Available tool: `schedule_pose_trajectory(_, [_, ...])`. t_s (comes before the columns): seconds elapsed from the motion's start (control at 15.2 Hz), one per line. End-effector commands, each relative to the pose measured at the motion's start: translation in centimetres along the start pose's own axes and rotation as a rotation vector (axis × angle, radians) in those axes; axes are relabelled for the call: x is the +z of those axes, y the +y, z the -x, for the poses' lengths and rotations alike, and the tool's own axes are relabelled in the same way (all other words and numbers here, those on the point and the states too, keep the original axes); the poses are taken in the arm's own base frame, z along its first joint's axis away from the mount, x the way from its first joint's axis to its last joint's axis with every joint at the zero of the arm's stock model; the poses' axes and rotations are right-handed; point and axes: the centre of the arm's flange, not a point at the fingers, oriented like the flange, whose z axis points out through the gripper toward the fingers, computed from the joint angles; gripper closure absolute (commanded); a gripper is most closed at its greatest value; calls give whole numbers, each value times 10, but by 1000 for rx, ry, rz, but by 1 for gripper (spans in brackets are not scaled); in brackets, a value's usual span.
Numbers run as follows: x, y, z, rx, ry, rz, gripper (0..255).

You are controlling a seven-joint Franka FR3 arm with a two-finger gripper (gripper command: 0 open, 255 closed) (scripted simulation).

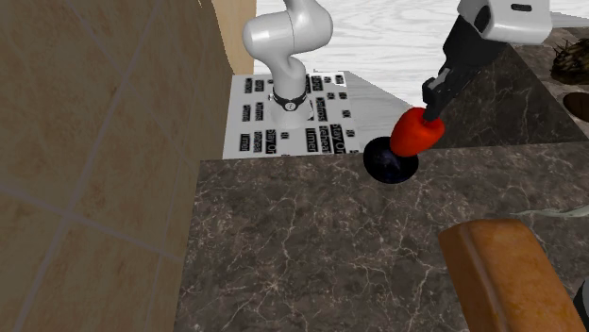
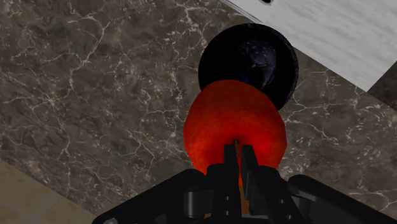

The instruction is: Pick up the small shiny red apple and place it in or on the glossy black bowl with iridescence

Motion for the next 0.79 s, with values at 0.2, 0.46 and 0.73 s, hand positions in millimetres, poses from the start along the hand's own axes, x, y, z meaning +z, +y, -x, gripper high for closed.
schedule_pose_trajectory(0.2, [26, -3, 2, 0, 1, 0, 255])
schedule_pose_trajectory(0.46, [47, -6, 4, 0, 1, 0, 255])
schedule_pose_trajectory(0.73, [47, -6, 4, 0, 1, 0, 255])
